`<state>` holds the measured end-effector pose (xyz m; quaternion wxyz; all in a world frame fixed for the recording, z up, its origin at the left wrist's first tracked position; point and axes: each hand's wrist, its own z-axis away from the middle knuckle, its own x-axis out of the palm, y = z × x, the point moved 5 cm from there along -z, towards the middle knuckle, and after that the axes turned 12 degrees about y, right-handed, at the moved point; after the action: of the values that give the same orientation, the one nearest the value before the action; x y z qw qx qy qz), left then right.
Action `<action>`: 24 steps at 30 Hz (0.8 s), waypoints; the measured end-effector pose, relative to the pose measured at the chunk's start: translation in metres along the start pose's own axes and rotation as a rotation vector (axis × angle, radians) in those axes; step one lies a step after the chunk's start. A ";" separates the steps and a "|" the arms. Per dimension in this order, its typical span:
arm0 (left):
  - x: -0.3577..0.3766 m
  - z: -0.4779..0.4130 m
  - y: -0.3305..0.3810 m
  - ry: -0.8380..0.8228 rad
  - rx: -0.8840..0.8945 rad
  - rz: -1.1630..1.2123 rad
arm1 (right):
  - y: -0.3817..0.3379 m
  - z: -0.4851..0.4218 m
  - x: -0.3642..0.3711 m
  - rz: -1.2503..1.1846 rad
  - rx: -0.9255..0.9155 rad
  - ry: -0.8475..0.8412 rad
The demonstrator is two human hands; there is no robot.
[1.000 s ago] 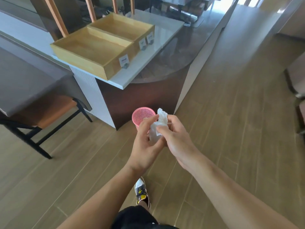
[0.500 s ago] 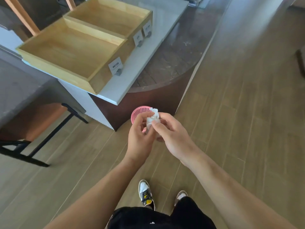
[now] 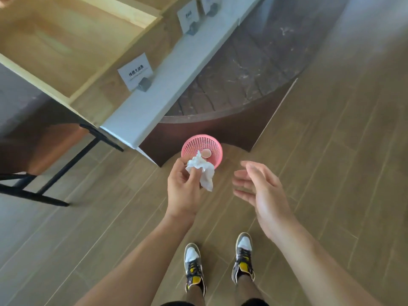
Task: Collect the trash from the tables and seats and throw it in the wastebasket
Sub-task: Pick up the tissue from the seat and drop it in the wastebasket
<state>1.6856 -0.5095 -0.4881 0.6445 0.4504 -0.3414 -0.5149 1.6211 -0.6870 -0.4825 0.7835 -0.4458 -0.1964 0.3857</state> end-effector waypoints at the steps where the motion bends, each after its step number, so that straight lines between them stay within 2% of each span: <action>1: 0.007 -0.009 -0.010 0.023 -0.025 -0.001 | 0.008 -0.015 0.000 -0.001 0.022 -0.012; 5: 0.037 -0.047 -0.053 0.093 -0.108 -0.012 | 0.042 -0.076 -0.001 0.032 0.051 -0.071; 11: 0.080 -0.101 -0.112 0.080 -0.153 -0.013 | 0.093 -0.160 -0.005 -0.027 0.128 -0.037; 15: 0.097 -0.139 -0.152 0.127 -0.226 -0.002 | 0.126 -0.213 0.000 -0.052 0.158 -0.026; 24: 0.106 -0.207 -0.237 0.264 -0.495 0.219 | 0.181 -0.307 0.047 -0.056 0.202 -0.049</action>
<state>1.8135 -0.5807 -0.7860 0.8254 0.3029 -0.1652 -0.4469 1.7726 -0.7635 -0.7998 0.8298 -0.3494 -0.1880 0.3924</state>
